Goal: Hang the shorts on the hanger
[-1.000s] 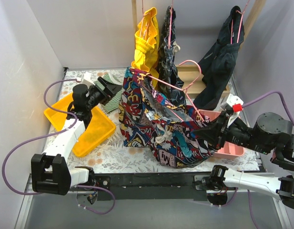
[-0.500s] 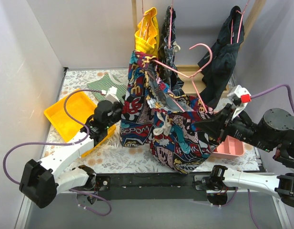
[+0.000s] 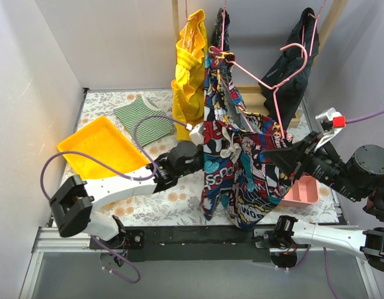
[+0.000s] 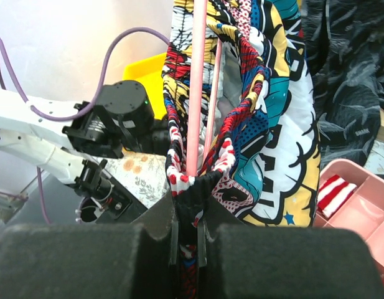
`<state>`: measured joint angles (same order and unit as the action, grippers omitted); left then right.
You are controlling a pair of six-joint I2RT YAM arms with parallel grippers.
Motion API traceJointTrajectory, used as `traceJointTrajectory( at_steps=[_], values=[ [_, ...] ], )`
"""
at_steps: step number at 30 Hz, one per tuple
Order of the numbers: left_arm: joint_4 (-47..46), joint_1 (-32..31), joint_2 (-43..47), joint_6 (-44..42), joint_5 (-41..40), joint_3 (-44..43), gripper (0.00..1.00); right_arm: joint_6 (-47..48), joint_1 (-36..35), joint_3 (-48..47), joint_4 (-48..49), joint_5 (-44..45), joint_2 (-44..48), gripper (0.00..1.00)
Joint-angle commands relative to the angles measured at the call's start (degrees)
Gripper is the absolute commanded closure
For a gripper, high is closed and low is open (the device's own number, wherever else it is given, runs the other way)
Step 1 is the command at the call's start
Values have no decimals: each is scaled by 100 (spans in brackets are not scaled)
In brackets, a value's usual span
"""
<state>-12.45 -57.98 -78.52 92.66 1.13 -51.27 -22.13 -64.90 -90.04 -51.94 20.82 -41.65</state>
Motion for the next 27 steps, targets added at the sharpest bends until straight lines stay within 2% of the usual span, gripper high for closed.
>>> traceJointTrajectory(
  at_steps=[1, 8, 20, 27],
  values=[
    [-548, -292, -662, -178, 70, -690, 35, -230, -5, -295, 422, 659, 96, 99],
    [-706, -522, -1551, -293, 283, -1631, 34, -406, -13, -374, 282, 1257, 148, 99],
    [-724, -575, -2211, -398, 626, -2291, 33, -608, -5, -242, 9, 2127, 61, 99],
    [-417, -575, -2493, -565, 503, -2643, 33, -818, -13, -383, -492, 2400, -1124, 99]
  ],
)
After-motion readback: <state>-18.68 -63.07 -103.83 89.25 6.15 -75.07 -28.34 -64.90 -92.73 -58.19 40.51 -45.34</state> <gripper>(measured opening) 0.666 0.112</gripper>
